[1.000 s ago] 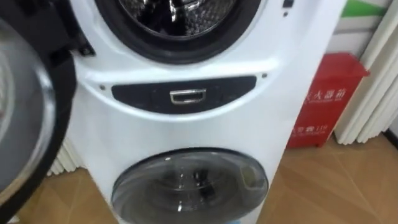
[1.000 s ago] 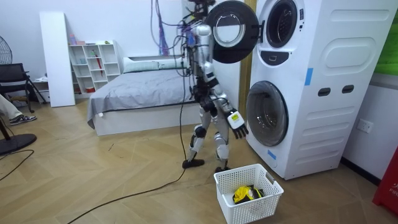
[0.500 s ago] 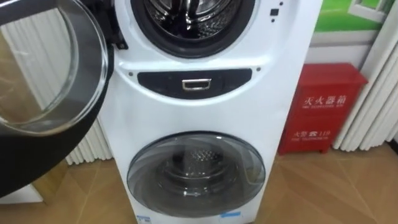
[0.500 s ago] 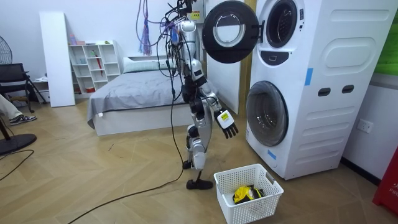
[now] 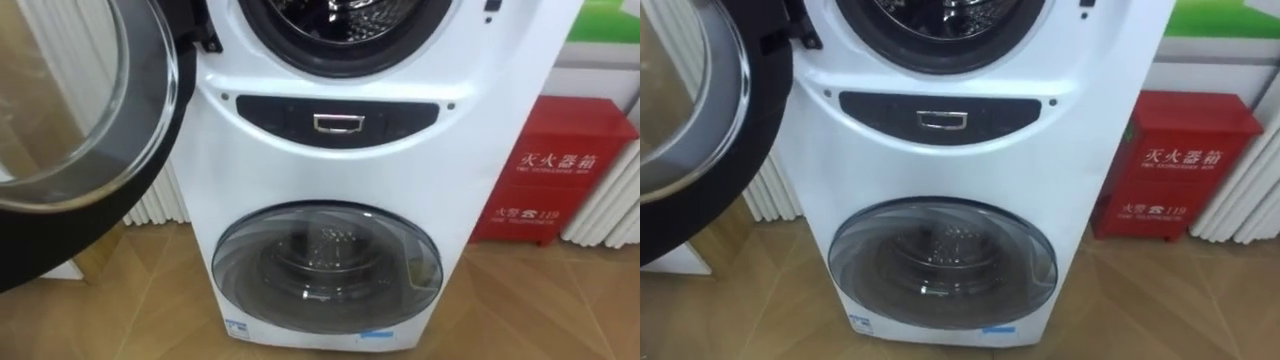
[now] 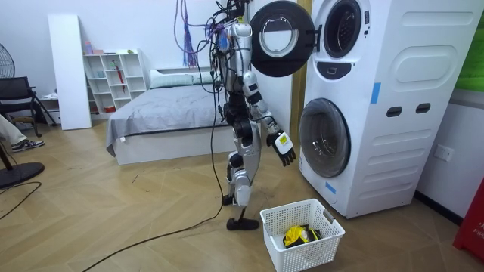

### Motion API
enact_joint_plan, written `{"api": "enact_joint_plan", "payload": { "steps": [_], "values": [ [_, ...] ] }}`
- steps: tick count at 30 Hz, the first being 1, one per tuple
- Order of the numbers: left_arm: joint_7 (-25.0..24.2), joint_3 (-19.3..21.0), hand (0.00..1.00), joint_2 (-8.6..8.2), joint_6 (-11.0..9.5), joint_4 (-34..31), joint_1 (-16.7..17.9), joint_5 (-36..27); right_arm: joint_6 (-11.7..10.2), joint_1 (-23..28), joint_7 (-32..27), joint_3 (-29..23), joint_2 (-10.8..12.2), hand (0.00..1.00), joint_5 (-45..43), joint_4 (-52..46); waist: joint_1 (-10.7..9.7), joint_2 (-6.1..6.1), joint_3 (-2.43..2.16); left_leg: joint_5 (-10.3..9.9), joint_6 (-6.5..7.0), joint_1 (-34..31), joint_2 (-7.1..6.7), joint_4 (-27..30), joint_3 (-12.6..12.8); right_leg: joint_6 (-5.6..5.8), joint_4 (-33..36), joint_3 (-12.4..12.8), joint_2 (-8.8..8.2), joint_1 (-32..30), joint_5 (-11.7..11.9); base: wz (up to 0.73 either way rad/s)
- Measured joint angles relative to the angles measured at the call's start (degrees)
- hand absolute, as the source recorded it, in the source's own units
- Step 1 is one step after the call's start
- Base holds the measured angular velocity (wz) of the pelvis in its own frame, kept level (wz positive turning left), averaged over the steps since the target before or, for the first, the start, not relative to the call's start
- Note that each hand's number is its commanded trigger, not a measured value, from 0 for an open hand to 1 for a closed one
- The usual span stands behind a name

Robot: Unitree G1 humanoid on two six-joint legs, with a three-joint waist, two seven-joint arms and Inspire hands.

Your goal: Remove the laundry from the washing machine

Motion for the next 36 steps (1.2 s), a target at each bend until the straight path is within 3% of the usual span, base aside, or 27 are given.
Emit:
{"api": "enact_joint_plan", "payload": {
  "steps": [3, 5, 10, 14, 15, 17, 18, 19, 20, 22, 23, 24, 26, 28, 30, 31, 32, 33, 34, 36],
  "values": [
    [0.0, 0.0, 0.0, -0.01, 0.1, 0.1, 0.1, -0.9, 0.0, -0.1, -0.1, -0.1, 0.0, 0.0, -0.3, -1.5, -0.2, 0.39, 0.35, 0.0, -0.01, 0.5, -0.08, -0.2, -0.3, 0.07, -0.1, -0.3, -0.04, 0.6, 0.0, 0.05],
    [0.0, 0.8, 0.0, -0.02, 0.1, 0.6, -0.1, -2.4, 0.0, -0.3, -0.1, -0.2, 0.0, 0.0, -1.4, -1.5, -0.2, 0.43, 0.33, 0.0, -0.01, 0.6, -0.1, -0.3, -0.4, 0.11, -0.1, -0.3, -0.04, 0.8, -0.1, 0.03],
    [0.0, 6.1, 0.0, -0.16, 0.1, 2.6, 1.3, -12.5, 0.0, 0.1, -0.9, -1.0, 0.0, 0.0, -2.7, -1.6, 0.1, 0.44, 0.42, -0.1, -0.03, 2.5, -0.49, -1.1, -0.4, 0.03, -1.0, 1.4, 0.01, 2.4, -0.4, 0.0],
    [1.3, 11.3, 0.0, 0.3, 0.9, 0.9, 1.7, -17.2, 0.0, 0.2, -1.1, -3.4, -0.1, 0.0, -3.4, -1.8, 0.1, 0.91, 0.11, -0.1, -0.01, 2.6, -0.54, -1.0, -0.3, 0.02, -0.9, 1.2, -0.05, 2.3, -0.5, 0.0],
    [1.9, 13.6, 0.0, 0.95, 1.2, -0.7, 1.1, -19.3, 0.0, 0.7, -1.3, -4.7, -0.2, 0.0, -3.5, -2.7, 0.2, 1.36, -0.08, -0.1, -0.01, 2.7, -0.55, -1.0, -0.4, 0.0, -0.8, 1.3, -0.05, 2.5, -0.5, 0.03],
    [3.6, 17.7, 0.0, 2.94, 1.5, -3.2, -1.3, -22.8, -0.1, 2.1, -1.7, -6.8, -0.4, 0.0, -4.7, -6.1, 0.4, 2.12, 0.02, 0.0, -0.02, 3.2, -0.53, -1.1, -0.4, 0.0, -0.8, 1.6, 0.0, 3.0, -0.5, 0.0],
    [5.1, 20.4, 0.0, 4.39, 1.5, -6.5, -3.0, -25.5, -0.7, 2.3, -2.1, -8.2, -0.5, 0.0, -5.8, -6.6, 0.8, 3.23, 0.1, 0.0, -0.02, 3.7, -0.52, -1.2, -0.3, 0.0, -0.8, 2.0, 0.03, 3.3, -0.5, -0.08],
    [7.0, 21.8, 0.0, 6.14, 1.4, -10.6, -5.3, -27.5, -0.9, 3.0, -2.3, -9.5, -0.8, 0.0, -7.5, -7.3, 1.3, 3.49, -0.17, 0.0, -0.02, 4.1, -0.52, -1.3, -0.3, 0.0, -0.8, 2.1, 0.04, 3.5, -0.5, -0.07],
    [8.1, 21.8, 0.0, 7.27, 1.3, -12.4, -6.7, -28.5, -0.9, 3.5, -2.4, -9.7, -1.1, 0.0, -8.0, -8.0, 1.4, 4.19, 0.02, 0.0, -0.01, 4.3, -0.55, -1.4, -0.3, 0.0, -0.8, 2.2, 0.03, 3.6, -0.5, -0.05],
    [12.2, 23.0, 0.0, 11.97, 0.9, -21.7, -11.2, -30.9, -1.0, 4.7, -3.2, -10.3, -1.3, 0.0, -8.8, -10.5, 1.5, 4.99, -0.22, 0.0, -0.01, 4.2, -0.65, -1.6, -0.3, 0.0, -0.7, 2.1, -0.02, 3.4, -0.5, -0.02],
    [13.3, 23.3, 0.0, 12.88, 0.7, -25.2, -11.8, -30.7, -1.0, 5.3, -3.3, -10.3, -1.3, 0.0, -8.9, -11.5, 1.6, 5.25, -0.38, 0.0, 0.0, 4.3, -0.66, -1.6, -0.3, 0.01, -0.7, 2.1, -0.03, 3.4, -0.5, -0.06],
    [16.7, 23.8, 0.0, 14.8, 1.8, -29.7, -12.0, -26.7, -0.9, 6.3, -3.2, -10.3, -1.2, 0.0, -9.2, -13.2, 1.7, 5.9, -0.32, -0.1, 0.02, 4.1, -0.71, -1.5, -0.3, 0.02, -0.7, 2.3, -0.04, 3.4, -0.5, -0.05],
    [19.4, 24.9, 0.0, 14.66, 6.7, -36.5, -10.9, -23.6, -1.1, 7.7, -3.2, -10.7, -1.0, 0.0, -9.7, -14.0, 2.3, 6.32, -0.17, -0.1, 0.08, 2.8, -0.73, -1.2, -0.3, -0.04, -0.7, 2.7, 0.02, 2.5, -0.4, 0.04],
    [21.9, 24.5, 0.0, 14.64, 17.7, -49.4, -10.8, -19.7, -0.6, 10.8, -2.8, -13.6, 0.3, 0.0, -12.8, -15.1, 6.7, 5.22, -0.31, -0.1, 0.07, 1.1, -0.45, -0.2, -1.0, -0.14, -0.9, 2.9, 0.26, 1.7, 0.2, 0.13],
    [23.8, 21.2, 0.0, 15.87, 21.9, -55.3, -10.8, -18.8, 0.0, 14.2, -2.9, -15.9, 0.3, 0.0, -14.1, -18.8, 9.6, 5.22, -0.24, -0.1, 0.1, 0.5, -0.4, 0.1, -1.8, -0.24, -0.9, 2.8, 0.28, 1.6, 0.8, 0.26],
    [24.7, 18.8, 0.0, 18.21, 22.5, -57.5, -10.8, -18.5, 0.0, 15.3, -3.0, -17.5, 0.5, 0.0, -15.6, -19.8, 11.5, 5.04, -0.14, -0.1, 0.11, 0.5, -0.53, 0.2, -2.2, -0.25, -0.9, 2.8, 0.16, 1.6, 0.8, 0.33],
    [24.9, 17.9, 0.0, 19.74, 22.5, -57.8, -10.8, -17.7, 0.0, 15.0, -3.0, -18.3, 0.7, 0.0, -16.0, -19.5, 11.7, 4.98, -0.07, -0.1, 0.11, 0.4, -0.6, 0.3, -2.6, -0.25, -1.0, 2.7, 0.12, 1.6, 0.8, 0.34],
    [25.4, 16.7, 0.0, 22.59, 22.5, -58.4, -10.8, -16.0, 0.3, 14.3, -3.1, -19.2, 0.9, 0.0, -16.0, -18.4, 11.6, 4.97, -0.06, -0.1, 0.11, 0.3, -0.66, 0.7, -3.2, -0.25, -0.9, 2.8, 0.03, 1.9, 0.8, 0.4],
    [25.7, 16.0, 0.0, 24.02, 22.7, -59.5, -10.8, -12.0, 0.3, 13.4, -3.0, -19.1, 0.9, 0.0, -15.4, -17.2, 11.6, 5.01, -0.04, -0.3, 0.34, -0.2, -0.62, 1.2, -3.4, -0.24, -0.9, 2.6, -0.01, 2.0, 0.8, 0.39],
    [25.3, 15.8, 0.0, 24.08, 24.6, -63.9, -10.8, -6.7, 0.3, 12.7, -2.9, -19.0, 1.0, 0.0, -14.4, -15.9, 11.6, 4.91, 0.02, -0.7, 0.72, -1.7, -0.75, 2.2, -4.9, -0.24, -1.1, 2.3, 0.01, 1.8, 0.8, 0.49]
  ]
}}
